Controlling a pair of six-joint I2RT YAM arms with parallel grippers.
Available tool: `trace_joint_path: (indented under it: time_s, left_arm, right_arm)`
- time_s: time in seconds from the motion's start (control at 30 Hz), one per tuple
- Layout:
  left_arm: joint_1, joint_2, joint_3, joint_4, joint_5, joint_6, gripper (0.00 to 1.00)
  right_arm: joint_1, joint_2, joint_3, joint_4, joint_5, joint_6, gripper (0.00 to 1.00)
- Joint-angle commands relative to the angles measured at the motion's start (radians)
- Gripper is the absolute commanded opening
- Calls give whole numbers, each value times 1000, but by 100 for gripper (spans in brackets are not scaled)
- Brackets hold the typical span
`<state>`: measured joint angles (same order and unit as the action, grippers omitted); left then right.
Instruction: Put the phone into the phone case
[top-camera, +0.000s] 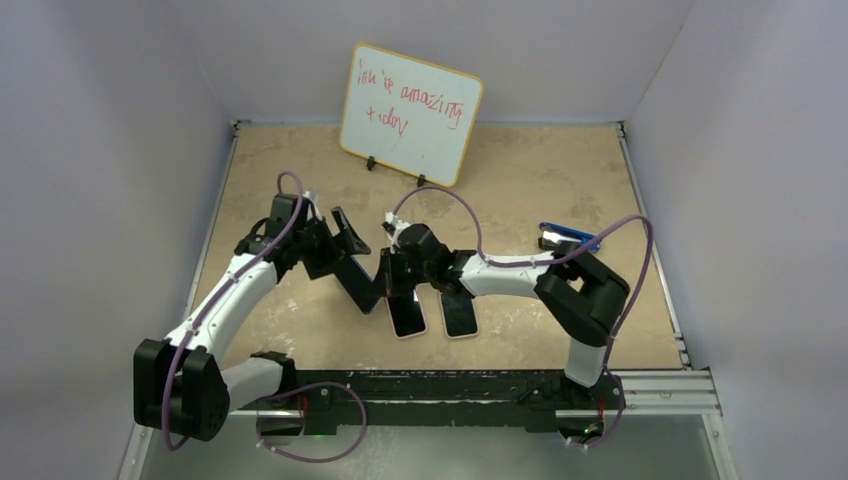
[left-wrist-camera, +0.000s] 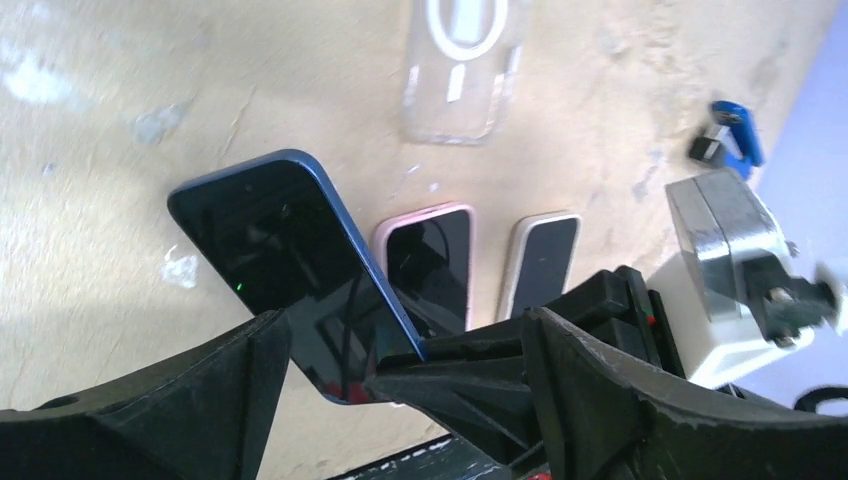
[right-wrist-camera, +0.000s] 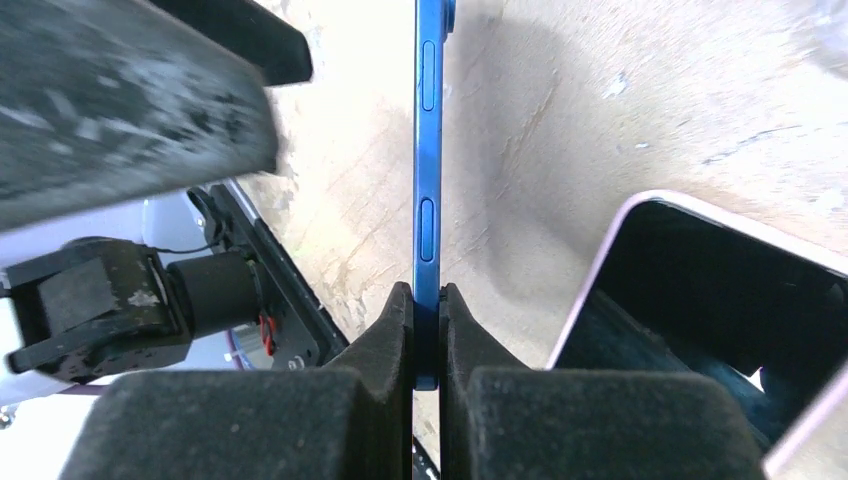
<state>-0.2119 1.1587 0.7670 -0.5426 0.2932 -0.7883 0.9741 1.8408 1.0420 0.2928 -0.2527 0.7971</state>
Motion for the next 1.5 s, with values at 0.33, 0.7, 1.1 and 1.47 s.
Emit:
trace_joint_path:
  time_s: [0.33, 0.7, 1.1, 1.47]
  left_arm:
    - [13, 119, 159, 226, 109, 166, 77]
    - [68, 421, 197, 420, 194, 119, 65]
    - [65, 675, 256, 480, 282, 103, 55]
    - [54, 763, 279, 486, 314, 90, 48]
  right_arm:
    - [-182, -212, -55, 48, 223, 57, 0]
    - [-205, -78, 7, 86, 301, 118, 0]
    - [-217, 28, 19, 122, 317, 155, 0]
    - [-221, 92, 42, 101, 283, 143, 14]
